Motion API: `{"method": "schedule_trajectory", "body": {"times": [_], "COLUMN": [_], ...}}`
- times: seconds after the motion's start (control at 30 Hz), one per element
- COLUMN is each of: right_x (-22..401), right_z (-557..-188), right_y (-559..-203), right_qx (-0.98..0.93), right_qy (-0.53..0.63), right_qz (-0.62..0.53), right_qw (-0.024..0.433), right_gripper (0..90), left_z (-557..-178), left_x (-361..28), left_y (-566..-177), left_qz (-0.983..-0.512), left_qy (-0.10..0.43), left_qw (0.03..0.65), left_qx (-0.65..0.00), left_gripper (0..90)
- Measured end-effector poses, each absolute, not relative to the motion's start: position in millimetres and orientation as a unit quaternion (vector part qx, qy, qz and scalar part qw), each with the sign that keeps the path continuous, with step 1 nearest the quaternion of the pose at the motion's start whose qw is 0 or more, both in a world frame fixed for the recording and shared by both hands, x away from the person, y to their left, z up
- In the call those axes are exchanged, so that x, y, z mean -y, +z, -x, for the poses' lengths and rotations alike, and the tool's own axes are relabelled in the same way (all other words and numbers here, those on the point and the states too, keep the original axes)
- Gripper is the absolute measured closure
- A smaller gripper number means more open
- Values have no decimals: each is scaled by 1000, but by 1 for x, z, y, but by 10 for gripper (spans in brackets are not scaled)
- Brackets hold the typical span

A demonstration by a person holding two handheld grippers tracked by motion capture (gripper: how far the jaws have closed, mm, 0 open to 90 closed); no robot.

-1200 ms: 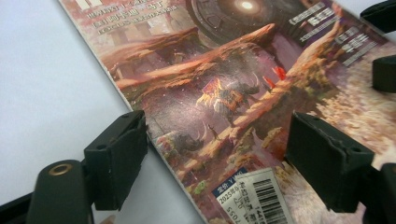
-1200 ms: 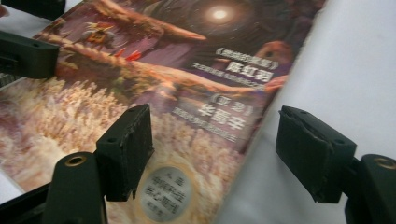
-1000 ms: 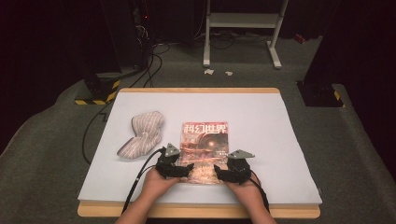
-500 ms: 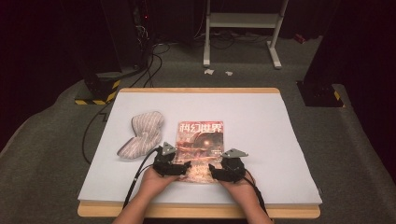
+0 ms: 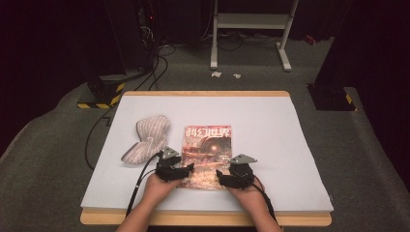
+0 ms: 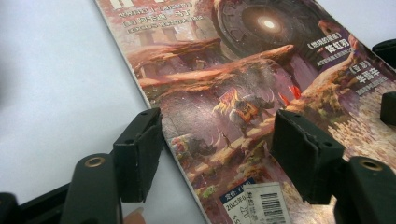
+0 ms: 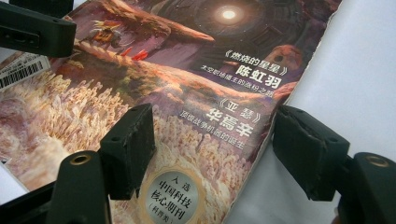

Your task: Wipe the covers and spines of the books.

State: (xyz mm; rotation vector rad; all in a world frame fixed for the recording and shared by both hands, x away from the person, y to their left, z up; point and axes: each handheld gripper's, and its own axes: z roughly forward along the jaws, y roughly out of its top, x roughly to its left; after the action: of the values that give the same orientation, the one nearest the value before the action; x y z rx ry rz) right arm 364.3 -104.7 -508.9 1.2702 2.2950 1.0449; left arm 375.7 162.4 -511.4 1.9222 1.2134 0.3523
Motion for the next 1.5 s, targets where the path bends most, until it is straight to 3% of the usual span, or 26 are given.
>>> {"method": "schedule_trajectory", "body": {"times": [1.5], "right_x": [107], "right_z": [-361], "right_y": [-510], "right_qx": [-795], "right_qy": [369], "right_qz": [-453], "right_qw": [163], "right_gripper": [311], "left_z": [-359], "left_x": [-175], "left_y": [-502], "left_qz": [-704], "left_qy": [109], "left_qw": [513], "left_qx": [-479], "left_gripper": [444]}}
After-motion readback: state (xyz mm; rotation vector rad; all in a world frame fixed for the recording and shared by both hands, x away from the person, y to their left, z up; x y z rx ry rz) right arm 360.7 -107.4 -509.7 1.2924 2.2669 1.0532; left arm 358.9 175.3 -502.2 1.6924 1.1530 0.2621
